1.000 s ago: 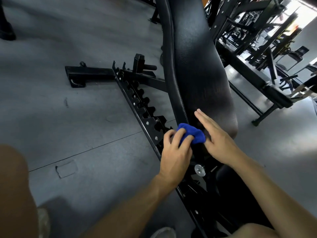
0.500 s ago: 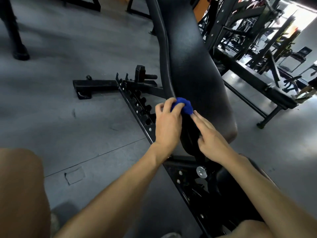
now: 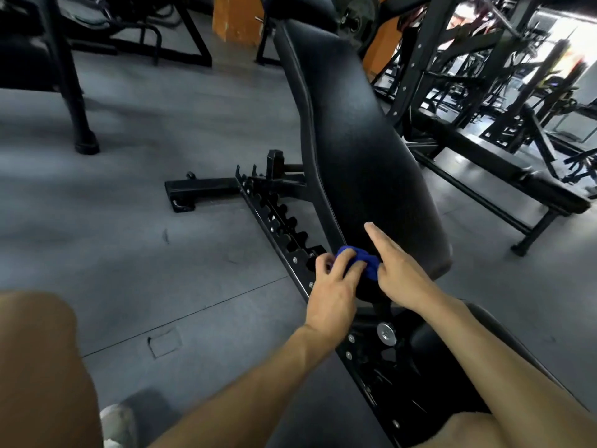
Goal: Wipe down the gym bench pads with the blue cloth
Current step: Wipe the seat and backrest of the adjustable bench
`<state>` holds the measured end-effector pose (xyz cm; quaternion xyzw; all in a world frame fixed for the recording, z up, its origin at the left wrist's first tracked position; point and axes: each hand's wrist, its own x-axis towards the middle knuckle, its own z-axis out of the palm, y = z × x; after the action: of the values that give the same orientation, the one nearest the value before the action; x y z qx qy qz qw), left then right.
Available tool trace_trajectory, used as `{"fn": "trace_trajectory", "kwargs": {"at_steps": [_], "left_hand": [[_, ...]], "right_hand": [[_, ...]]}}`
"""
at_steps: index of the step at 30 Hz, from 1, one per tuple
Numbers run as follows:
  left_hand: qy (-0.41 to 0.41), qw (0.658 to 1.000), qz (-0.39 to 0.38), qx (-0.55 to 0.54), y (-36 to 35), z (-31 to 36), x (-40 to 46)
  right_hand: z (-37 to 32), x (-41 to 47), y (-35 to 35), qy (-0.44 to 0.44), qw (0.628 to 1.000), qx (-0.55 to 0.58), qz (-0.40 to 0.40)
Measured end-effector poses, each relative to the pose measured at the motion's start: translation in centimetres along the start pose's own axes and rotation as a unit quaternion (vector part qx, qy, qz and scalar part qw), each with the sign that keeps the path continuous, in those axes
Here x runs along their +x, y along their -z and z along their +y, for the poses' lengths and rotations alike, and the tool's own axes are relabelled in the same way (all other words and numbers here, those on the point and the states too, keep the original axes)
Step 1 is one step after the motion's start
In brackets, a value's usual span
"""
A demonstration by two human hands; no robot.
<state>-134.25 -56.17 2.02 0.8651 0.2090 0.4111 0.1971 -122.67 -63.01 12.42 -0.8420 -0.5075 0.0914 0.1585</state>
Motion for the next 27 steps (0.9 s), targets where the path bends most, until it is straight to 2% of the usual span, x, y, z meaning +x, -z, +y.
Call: {"fn": "trace_trajectory", "kwargs": {"at_steps": [3,7,12,15,18,22,24,27], "left_hand": [[-0.01,1.0,0.002,0.014,0.4,-0.6,1.3],[-0.036,0.998,0.044,0.038,1.1,-2.7,4.7],[0.007,0.995,0.099,0.031,3.1,-7.5,12.1],[-0.013,0.994,0.106,0.026,4.6,-10.0,15.4],[-0.071,0.995,0.062,0.044,4.2,-9.9,13.3],[-0.182,0.973,-0.1,0.103,2.6,-9.5,8.1],[-0.242,0.953,-0.118,0.137,3.5,-10.4,8.7],[-0.354,0.907,-0.069,0.219,5.7,-12.0,12.1]], "right_hand": [[-0.1,0.1,-0.3,0.023,1.0,-0.002,-0.003],[-1.0,1.0,-0.4,0.055,0.998,-0.009,0.023],[-2.8,3.7,0.1,0.069,0.996,-0.044,0.039],[-4.0,5.5,0.2,0.075,0.993,-0.086,0.031],[-4.1,6.4,0.9,0.076,0.993,-0.085,0.042],[-3.2,5.8,1.2,0.056,0.996,-0.073,0.014],[-2.9,5.4,0.8,0.055,0.995,-0.088,0.012],[-3.2,5.2,0.5,0.039,0.994,-0.1,0.024]]}}
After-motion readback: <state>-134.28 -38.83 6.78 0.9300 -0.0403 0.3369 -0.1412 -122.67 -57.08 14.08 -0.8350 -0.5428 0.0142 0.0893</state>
